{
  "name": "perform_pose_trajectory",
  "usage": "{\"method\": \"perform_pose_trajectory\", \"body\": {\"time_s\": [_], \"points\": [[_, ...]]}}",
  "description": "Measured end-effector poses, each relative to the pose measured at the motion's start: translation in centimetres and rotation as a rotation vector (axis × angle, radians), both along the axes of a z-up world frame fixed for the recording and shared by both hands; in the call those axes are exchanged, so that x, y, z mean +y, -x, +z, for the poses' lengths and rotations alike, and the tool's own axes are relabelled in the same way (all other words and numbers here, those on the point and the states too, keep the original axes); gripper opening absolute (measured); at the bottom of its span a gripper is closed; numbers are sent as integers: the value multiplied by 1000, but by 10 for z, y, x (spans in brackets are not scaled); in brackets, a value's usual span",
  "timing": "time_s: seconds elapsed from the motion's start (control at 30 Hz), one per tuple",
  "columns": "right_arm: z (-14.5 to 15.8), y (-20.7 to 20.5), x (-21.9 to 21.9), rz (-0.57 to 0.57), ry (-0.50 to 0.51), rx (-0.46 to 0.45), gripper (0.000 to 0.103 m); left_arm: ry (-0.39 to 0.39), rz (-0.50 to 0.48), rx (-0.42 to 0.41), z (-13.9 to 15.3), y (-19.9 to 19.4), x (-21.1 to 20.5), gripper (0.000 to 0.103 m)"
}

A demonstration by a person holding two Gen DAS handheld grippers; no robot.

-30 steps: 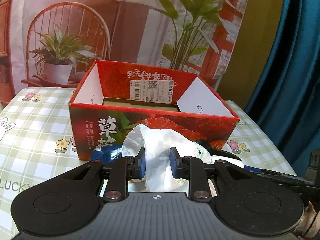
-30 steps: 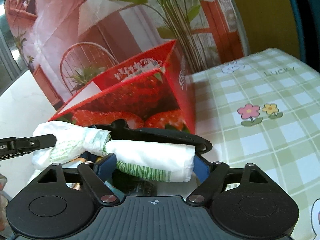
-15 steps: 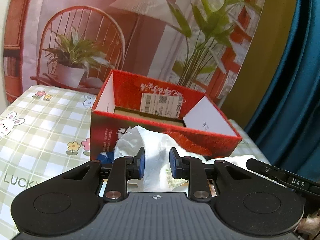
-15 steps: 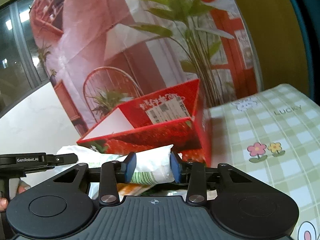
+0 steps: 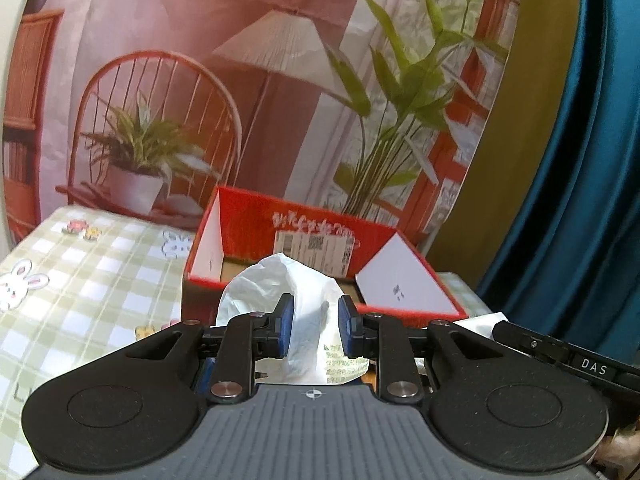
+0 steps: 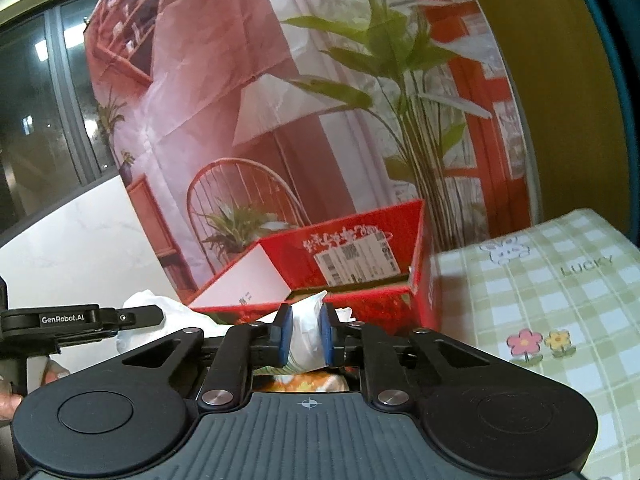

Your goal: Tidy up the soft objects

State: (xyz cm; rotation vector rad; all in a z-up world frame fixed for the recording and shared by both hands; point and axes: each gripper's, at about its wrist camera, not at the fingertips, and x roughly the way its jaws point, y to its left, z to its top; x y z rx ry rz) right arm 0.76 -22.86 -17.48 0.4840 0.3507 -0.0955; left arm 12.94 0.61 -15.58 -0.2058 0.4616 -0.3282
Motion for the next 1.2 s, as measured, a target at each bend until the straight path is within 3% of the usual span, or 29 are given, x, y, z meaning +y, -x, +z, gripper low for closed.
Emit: {"method": "perform_pose_trajectory", "body": {"time_s": [0.33, 0.53, 0.7, 0.73, 0.83, 0.87, 0.9, 0.97, 1.03, 1.2], "points": [[32, -41, -14, 5, 83, -43, 14, 11, -32, -71, 32, -52, -1, 25], [22, -92, -27, -14, 138, 26, 14, -48, -60, 15, 20, -101, -12, 25], [3, -107, -30, -19, 129, 91, 15, -97, -68, 99, -2, -112, -11, 26], [-1, -109, -30, -15, 126, 102, 17, -105, -64, 105, -5, -112, -10, 28], [-8, -111, -27, -20, 136, 129, 28, -129, -32, 121, -9, -109, -4, 63], [-9, -111, -26, -30, 140, 133, 32, -126, -24, 114, -9, -106, -1, 68], [-9, -108, -21, -51, 162, 138, 34, -122, -22, 107, -9, -102, 2, 69], [-8, -106, -19, -61, 177, 144, 53, -127, -26, 114, -9, -99, 7, 69], [-6, -102, -12, -71, 209, 143, 62, -138, -16, 121, -8, -93, 11, 69], [-1, -91, 8, -48, 213, 141, 64, -116, 2, 147, -11, -69, 31, 69]]}}
